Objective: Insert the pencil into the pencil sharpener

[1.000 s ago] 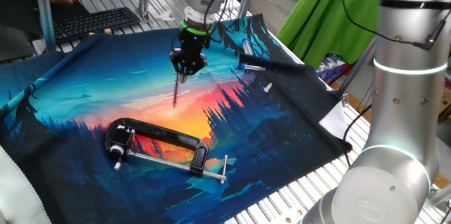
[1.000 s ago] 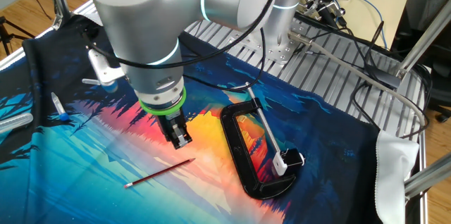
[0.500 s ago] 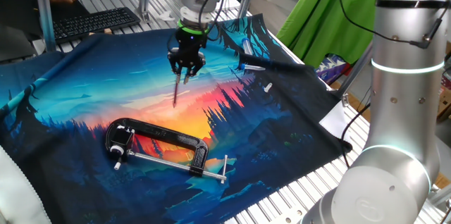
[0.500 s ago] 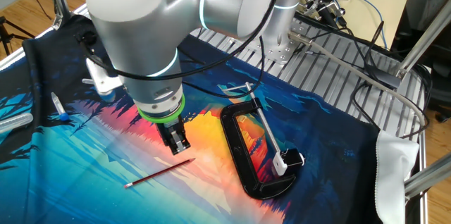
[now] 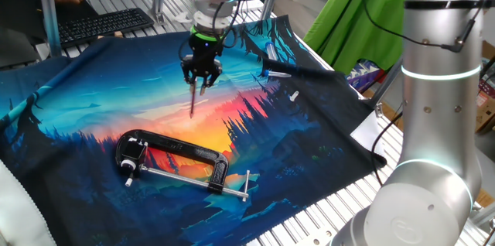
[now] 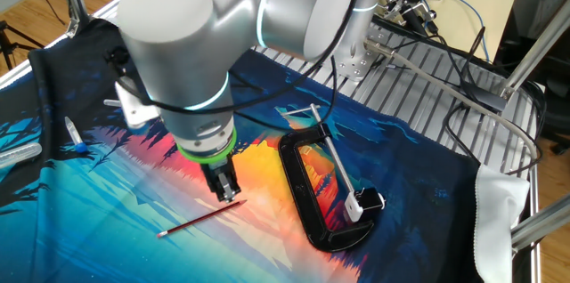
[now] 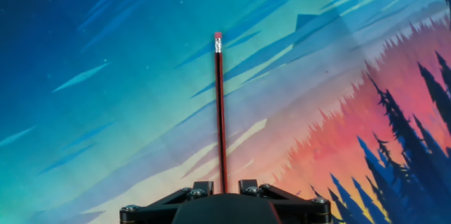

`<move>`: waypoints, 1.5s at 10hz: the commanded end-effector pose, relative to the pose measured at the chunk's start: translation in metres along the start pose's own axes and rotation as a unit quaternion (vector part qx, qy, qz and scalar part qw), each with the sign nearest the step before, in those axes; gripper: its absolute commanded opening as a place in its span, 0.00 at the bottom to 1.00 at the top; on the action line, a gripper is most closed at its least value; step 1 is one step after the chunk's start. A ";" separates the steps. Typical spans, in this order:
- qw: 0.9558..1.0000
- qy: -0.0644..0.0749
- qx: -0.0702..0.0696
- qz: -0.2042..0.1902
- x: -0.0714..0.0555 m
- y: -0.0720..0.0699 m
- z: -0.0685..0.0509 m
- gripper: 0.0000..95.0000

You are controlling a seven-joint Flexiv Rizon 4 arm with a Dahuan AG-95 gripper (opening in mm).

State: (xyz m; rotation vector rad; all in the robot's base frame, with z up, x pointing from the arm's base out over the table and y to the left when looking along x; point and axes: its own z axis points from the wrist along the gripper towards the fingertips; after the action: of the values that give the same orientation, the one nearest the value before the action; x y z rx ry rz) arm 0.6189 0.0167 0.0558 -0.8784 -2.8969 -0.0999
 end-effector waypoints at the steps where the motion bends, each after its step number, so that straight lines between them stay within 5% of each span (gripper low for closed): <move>1: 1.000 -0.002 -0.002 0.003 -0.001 0.002 0.008 0.20; 8: 1.000 -0.018 -0.012 0.012 -0.017 -0.003 0.033 0.20; 15: 0.999 -0.040 -0.024 0.015 -0.027 -0.003 0.042 0.20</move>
State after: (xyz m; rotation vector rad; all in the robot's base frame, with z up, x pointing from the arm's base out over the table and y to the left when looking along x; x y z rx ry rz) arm 0.6364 0.0005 0.0117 -0.9512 -2.9694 -0.1365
